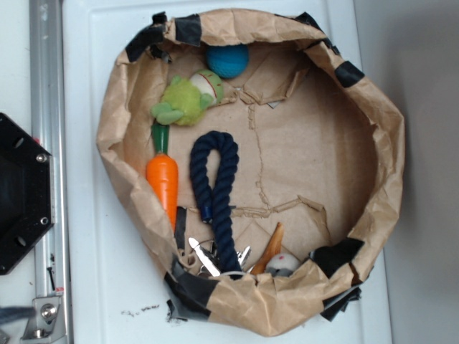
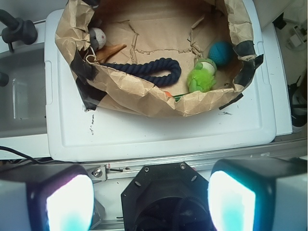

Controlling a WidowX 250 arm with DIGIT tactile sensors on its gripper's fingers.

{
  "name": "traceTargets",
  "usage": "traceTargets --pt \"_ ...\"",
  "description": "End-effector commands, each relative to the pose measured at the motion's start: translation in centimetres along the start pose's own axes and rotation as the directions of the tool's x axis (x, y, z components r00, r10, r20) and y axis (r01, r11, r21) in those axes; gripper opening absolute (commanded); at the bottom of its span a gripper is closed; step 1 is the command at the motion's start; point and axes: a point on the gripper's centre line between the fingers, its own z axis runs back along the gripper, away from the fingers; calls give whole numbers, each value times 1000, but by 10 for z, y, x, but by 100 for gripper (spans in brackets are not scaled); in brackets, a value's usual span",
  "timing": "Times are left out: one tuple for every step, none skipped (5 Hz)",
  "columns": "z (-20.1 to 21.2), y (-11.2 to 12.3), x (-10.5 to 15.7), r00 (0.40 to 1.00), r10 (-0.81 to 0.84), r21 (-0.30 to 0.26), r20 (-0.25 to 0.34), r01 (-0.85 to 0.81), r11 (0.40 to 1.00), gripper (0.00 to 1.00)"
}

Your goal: Grab the blue ball.

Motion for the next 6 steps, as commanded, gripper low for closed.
traceTargets --pt "0 0 0 1000 0 0 0 0 1000 100" --pt "-37 31 29 981 185 155 -54 -175 972 100" --pt "-54 36 57 967 209 172 -147 -183 968 100" --pt "-85 59 89 896 440 224 64 -443 868 100" --pt "-108 79 110 782 578 143 234 -616 775 100" --pt "-120 85 121 647 693 110 318 -751 651 100"
